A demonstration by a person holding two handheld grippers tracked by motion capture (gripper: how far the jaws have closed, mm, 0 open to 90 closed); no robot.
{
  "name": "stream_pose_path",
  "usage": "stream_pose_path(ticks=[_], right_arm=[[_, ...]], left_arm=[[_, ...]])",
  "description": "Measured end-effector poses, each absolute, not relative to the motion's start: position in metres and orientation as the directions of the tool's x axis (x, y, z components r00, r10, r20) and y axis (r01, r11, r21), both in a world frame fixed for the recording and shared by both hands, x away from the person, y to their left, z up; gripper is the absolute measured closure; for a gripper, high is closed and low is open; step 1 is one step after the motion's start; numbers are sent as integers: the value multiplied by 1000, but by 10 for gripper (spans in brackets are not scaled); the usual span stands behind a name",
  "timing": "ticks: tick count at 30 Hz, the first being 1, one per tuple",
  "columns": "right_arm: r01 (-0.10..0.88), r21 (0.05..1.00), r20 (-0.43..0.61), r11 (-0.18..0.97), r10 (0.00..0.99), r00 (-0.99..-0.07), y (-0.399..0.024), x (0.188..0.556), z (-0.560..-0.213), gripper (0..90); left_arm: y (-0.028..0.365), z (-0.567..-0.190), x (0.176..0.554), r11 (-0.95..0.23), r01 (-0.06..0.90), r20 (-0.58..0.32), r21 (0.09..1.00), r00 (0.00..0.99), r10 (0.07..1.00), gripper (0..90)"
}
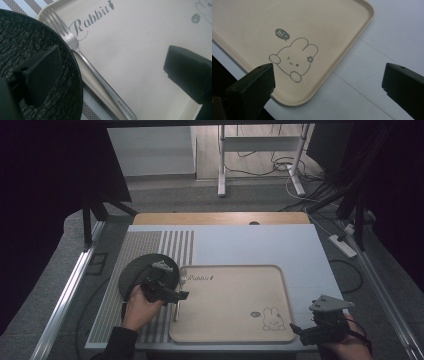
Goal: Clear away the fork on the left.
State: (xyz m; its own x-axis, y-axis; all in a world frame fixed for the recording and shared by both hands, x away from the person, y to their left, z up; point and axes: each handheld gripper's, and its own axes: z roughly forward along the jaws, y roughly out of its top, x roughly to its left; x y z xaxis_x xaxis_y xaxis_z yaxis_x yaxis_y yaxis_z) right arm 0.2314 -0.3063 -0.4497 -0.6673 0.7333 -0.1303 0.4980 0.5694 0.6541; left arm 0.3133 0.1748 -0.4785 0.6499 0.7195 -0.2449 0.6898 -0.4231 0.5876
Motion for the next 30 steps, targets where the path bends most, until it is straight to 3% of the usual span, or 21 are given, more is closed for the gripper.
stream_pose_path(ticks=[5, 15, 30], right_arm=[[499, 655, -129, 568, 735, -666, -306, 231, -450, 0], [498, 654, -130, 569, 734, -667, -306, 231, -450, 0], [515, 662, -112, 544, 752, -650, -308, 232, -448, 0]], left_arm=[[184, -479, 305, -414, 659, -198, 628, 650, 733, 0], [204, -478, 286, -354, 642, -223, 680, 641, 734, 0], [226, -480, 259, -308, 660, -241, 685, 604, 760, 0]])
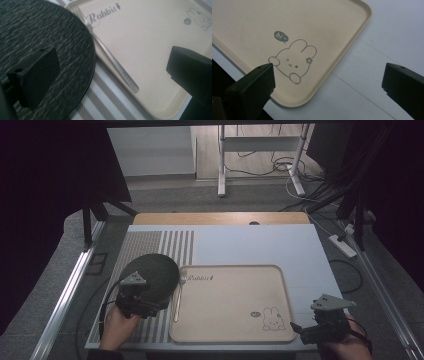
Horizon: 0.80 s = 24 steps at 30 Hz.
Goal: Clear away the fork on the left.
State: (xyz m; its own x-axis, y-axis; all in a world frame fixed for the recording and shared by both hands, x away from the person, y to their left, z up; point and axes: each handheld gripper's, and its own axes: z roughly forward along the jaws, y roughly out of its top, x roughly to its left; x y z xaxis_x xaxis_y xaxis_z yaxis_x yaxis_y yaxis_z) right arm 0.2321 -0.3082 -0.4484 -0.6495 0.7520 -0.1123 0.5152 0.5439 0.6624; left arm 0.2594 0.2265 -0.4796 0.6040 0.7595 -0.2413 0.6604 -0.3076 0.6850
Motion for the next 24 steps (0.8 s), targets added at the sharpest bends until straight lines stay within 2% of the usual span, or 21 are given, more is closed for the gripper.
stream_pose_path(ticks=[17, 24], right_arm=[[523, 666, -104, 532, 761, -640, -309, 233, -448, 0], [525, 666, -106, 530, 764, -636, -309, 233, -448, 0]], left_arm=[[253, -484, 225, -244, 706, -272, 665, 533, 801, 0], [254, -486, 216, -256, 715, -259, 651, 526, 810, 0]])
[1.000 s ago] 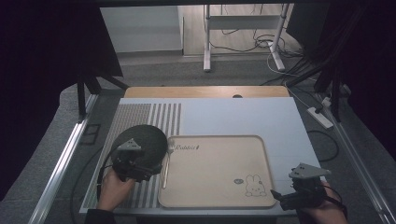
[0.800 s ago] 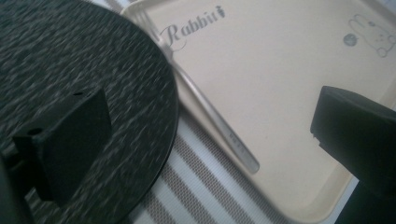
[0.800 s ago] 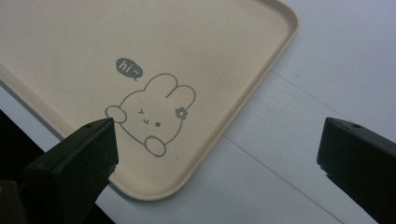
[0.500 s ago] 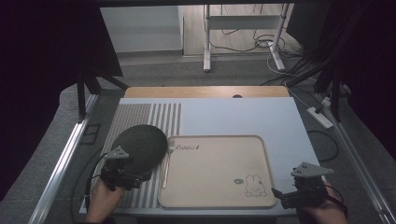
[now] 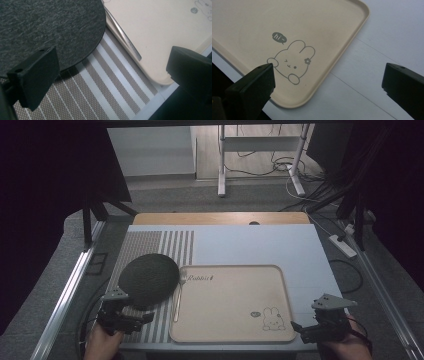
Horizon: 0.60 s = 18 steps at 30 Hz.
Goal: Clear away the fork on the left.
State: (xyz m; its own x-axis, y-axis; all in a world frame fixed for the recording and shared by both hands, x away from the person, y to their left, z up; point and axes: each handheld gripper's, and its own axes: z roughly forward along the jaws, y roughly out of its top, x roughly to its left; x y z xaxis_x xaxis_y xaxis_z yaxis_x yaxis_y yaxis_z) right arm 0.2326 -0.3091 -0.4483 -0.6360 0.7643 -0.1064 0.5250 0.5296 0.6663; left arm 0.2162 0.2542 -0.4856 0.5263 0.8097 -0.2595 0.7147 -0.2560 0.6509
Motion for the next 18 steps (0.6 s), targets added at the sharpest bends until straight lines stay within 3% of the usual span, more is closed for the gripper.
stream_pose_path(ticks=[18], right_arm=[[528, 671, -108, 521, 773, -626, -309, 233, -448, 0]], left_arm=[[259, -478, 192, -228, 700, -242, 677, 504, 829, 0]])
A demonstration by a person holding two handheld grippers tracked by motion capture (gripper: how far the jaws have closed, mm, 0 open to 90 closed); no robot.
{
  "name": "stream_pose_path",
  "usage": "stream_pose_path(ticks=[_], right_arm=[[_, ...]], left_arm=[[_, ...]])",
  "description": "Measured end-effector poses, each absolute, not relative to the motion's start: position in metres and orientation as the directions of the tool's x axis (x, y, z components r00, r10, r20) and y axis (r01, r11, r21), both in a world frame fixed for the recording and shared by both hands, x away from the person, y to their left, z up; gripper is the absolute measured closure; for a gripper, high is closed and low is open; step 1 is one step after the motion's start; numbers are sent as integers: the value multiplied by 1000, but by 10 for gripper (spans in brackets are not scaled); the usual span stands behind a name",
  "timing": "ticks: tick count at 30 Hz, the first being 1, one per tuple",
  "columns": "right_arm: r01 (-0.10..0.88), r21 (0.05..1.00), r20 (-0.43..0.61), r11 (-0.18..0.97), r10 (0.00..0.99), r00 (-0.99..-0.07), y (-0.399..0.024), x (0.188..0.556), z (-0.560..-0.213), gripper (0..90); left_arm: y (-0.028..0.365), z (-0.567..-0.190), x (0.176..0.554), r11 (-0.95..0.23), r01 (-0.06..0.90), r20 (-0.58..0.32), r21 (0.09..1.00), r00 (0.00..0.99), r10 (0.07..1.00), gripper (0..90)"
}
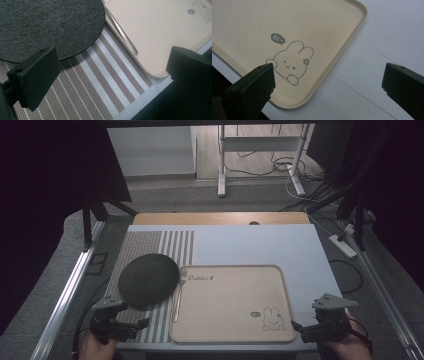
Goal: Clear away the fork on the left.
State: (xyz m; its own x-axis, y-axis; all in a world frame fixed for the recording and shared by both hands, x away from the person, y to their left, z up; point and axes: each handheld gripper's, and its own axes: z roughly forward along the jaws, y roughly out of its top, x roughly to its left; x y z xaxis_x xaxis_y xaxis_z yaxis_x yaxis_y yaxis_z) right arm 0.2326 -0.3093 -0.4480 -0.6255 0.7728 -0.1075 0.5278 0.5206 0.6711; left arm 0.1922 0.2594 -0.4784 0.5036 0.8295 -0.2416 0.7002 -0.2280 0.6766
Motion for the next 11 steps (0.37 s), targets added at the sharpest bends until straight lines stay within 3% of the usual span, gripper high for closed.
stream_pose_path(ticks=[6, 11], right_arm=[[532, 672, -105, 515, 777, -620, -310, 233, -448, 0], [529, 671, -111, 520, 776, -621, -309, 233, -448, 0]], left_arm=[[257, -476, 181, -253, 689, -201, 679, 506, 839, 0], [259, -476, 182, -236, 695, -224, 679, 502, 836, 0]])
